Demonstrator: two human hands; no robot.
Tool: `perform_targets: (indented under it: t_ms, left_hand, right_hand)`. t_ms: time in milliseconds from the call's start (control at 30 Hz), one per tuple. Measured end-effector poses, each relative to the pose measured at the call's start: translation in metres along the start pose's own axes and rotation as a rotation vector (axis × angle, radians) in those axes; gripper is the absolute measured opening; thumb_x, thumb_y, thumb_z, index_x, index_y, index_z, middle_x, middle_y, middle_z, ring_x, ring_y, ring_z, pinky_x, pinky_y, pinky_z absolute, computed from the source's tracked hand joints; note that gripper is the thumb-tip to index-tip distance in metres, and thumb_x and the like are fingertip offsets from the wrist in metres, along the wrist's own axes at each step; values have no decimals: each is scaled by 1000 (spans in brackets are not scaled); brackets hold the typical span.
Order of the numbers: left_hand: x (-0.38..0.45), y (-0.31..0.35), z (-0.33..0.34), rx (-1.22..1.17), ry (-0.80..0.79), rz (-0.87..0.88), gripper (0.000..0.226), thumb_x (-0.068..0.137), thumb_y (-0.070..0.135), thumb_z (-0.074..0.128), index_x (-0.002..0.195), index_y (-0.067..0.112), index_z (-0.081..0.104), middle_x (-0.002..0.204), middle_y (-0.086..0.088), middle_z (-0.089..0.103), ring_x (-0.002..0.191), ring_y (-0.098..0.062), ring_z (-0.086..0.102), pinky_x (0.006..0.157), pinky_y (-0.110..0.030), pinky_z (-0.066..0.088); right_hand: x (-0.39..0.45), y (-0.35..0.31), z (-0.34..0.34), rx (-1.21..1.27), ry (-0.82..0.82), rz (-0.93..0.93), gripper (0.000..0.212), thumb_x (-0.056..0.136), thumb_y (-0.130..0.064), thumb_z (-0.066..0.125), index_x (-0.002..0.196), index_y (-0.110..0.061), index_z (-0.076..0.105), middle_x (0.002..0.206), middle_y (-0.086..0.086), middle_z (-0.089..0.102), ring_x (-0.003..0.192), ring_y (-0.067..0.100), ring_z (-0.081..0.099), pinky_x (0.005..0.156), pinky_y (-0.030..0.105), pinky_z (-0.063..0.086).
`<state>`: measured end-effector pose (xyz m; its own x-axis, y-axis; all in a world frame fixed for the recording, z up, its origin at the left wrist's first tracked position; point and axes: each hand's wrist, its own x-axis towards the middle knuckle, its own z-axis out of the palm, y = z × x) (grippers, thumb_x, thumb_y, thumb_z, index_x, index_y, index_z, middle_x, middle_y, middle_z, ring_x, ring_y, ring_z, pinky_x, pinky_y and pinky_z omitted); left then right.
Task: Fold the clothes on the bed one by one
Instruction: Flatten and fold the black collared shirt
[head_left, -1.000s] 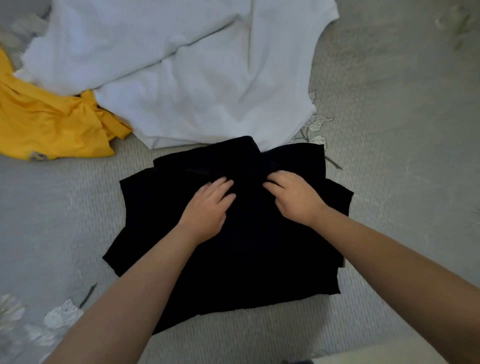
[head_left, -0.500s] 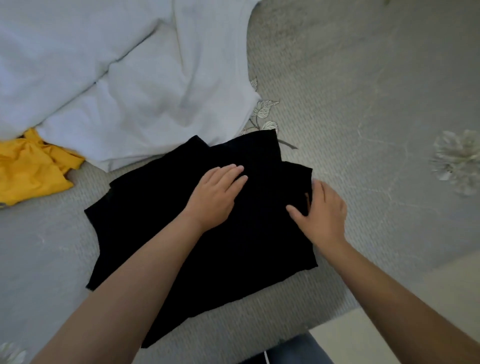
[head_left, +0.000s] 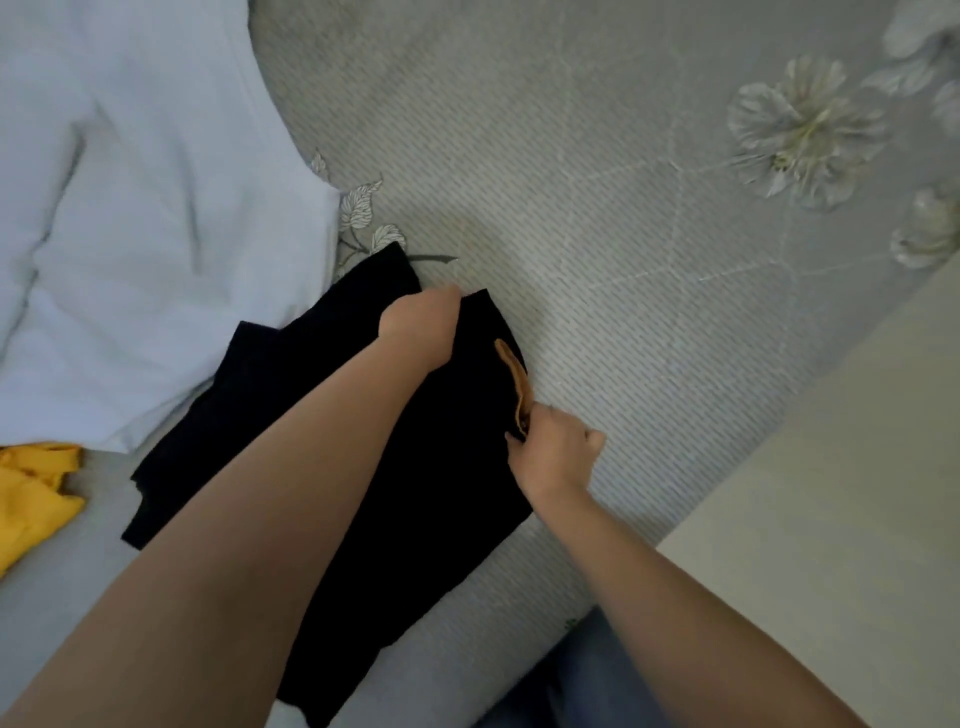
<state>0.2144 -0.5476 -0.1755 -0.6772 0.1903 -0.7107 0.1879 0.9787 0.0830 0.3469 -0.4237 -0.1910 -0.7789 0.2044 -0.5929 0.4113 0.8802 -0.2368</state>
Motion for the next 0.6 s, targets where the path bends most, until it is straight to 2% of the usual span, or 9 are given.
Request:
perform_targets:
  t_ms: [100, 233, 300, 367, 433, 500, 533, 600]
  left_hand:
    - [0, -6, -6, 9, -16, 25, 30, 90, 6, 43, 119, 3, 53, 126, -16, 48, 112, -34, 51, 85, -39, 43]
    - [-2, 0, -24, -57, 327, 40, 22, 89, 6, 45, 107, -3, 55, 117, -20, 47, 97, -38, 53, 66, -38, 35]
    - [-6, 8, -39, -120, 529, 61, 21, 88, 7, 47, 102, -6, 57, 112, -23, 48, 92, -39, 53, 63, -36, 30]
    - [-12, 14, -56, -231, 715, 135, 19, 84, 3, 50, 96, -8, 60, 106, -25, 52, 86, -38, 54, 61, -35, 30]
    - [-25, 16, -70, -325, 868, 194, 15, 77, -4, 54, 88, -9, 62, 98, -25, 57, 80, -37, 56, 58, -31, 28]
    - [-46, 10, -71, -375, 932, 197, 16, 72, -8, 55, 85, -9, 63, 95, -25, 59, 81, -35, 57, 59, -32, 32]
    - [-59, 5, -65, -394, 930, 194, 17, 71, -8, 56, 86, -9, 63, 96, -25, 59, 83, -34, 57, 61, -32, 36]
    - [-88, -8, -44, -395, 928, 222, 17, 71, -7, 57, 86, -10, 64, 94, -26, 61, 83, -31, 59, 62, -28, 44]
  right_hand:
    - [12, 10, -17, -56, 10, -60, 15, 89, -27, 49, 76, -21, 43, 81, 0, 61, 70, 15, 44, 60, 30, 5]
    - [41, 20, -68, -142, 204, -165, 19, 82, -13, 52, 71, -20, 38, 70, -2, 54, 76, 19, 50, 61, 29, 5]
    - [52, 20, -104, -128, 289, -191, 22, 79, -7, 54, 71, -18, 37, 67, 0, 52, 78, 24, 51, 74, 31, 14]
    - [57, 18, -137, -108, 403, -235, 25, 77, -4, 56, 72, -18, 36, 64, -1, 42, 79, 27, 53, 91, 38, 17]
    - [50, 15, -160, -111, 534, -326, 28, 72, -2, 62, 68, -17, 38, 60, -1, 39, 73, 30, 55, 96, 47, 23]
    - [31, 11, -167, -116, 655, -475, 28, 60, 2, 70, 60, -11, 45, 52, 2, 44, 60, 28, 55, 88, 53, 34]
    - [18, 10, -162, -126, 710, -557, 28, 53, 5, 72, 57, -9, 47, 49, 3, 47, 55, 26, 54, 85, 51, 37]
    - [-9, 9, -141, -134, 760, -676, 26, 47, 7, 70, 55, -8, 51, 48, 2, 48, 50, 22, 53, 85, 41, 32]
